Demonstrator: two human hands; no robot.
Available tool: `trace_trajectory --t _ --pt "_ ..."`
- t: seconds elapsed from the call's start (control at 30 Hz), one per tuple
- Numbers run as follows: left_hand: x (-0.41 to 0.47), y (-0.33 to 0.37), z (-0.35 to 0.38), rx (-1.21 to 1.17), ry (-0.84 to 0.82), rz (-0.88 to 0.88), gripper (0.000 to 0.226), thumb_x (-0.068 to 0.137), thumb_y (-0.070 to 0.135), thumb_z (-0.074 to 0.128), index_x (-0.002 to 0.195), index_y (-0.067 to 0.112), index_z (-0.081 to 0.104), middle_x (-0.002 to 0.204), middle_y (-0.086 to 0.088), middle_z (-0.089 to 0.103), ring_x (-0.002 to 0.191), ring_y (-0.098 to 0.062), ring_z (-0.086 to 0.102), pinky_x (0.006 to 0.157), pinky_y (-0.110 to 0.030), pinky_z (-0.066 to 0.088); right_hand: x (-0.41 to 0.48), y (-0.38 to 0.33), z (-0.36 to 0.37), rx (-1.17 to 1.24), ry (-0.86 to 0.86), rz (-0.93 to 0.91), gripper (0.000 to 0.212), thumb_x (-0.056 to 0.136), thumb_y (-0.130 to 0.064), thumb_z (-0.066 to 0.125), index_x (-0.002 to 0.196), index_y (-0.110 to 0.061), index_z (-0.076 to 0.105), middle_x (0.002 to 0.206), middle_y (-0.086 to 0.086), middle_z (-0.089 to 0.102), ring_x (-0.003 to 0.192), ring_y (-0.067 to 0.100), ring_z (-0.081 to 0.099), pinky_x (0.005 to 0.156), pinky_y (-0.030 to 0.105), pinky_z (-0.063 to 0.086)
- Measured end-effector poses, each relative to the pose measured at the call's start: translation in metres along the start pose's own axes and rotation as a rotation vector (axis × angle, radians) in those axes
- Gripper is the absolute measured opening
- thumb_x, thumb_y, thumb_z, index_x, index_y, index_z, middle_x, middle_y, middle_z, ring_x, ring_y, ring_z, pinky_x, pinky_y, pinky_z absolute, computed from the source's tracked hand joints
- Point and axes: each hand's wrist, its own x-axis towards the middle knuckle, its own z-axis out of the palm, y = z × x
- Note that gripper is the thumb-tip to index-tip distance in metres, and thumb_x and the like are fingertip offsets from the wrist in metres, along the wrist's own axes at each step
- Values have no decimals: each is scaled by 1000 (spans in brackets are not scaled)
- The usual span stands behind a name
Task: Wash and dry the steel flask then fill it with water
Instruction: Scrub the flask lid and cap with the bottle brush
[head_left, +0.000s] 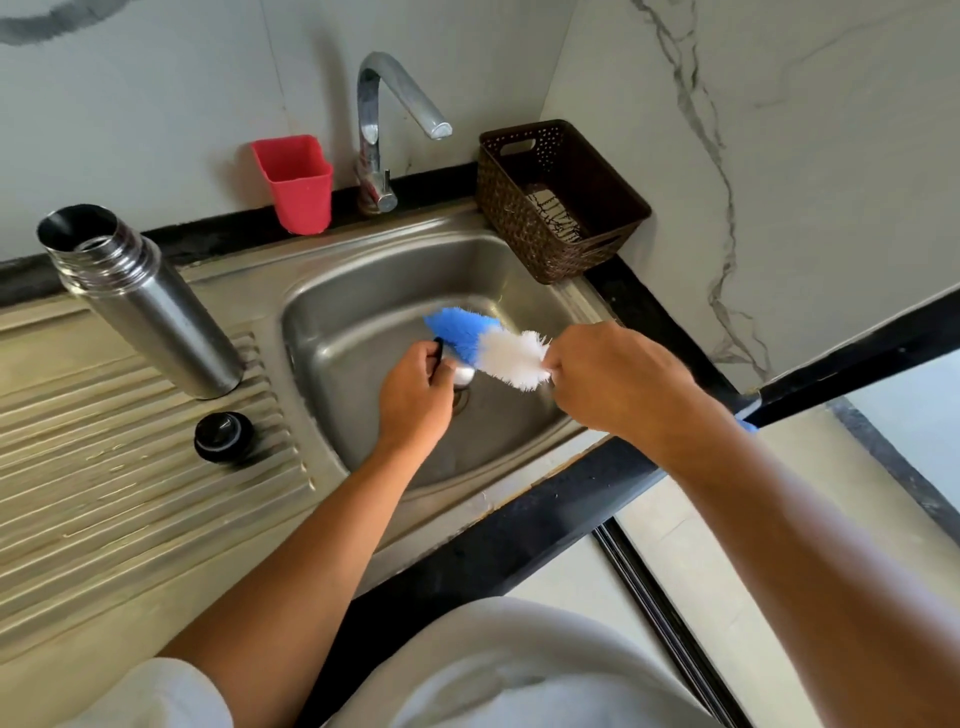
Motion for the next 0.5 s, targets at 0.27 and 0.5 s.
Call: trace_trajectory --t 0.27,0.5 --pt "-4 3 4 85 -91 58 21 102 26 59 120 15 66 105 1 76 101 -22 70 90 -47 56 0 0 8 34 -17 -14 35 98 -19 51 130 -19 66 122 7 71 106 32 69 86 43 61" --pt "-8 10 3 -417 -328 -47 15 105 11 57 115 7 68 102 -2 75 91 0 68 81 -13 49 37 22 23 550 -201 117 29 101 -11 53 122 -13 73 96 4 70 70 17 62 56 24 49"
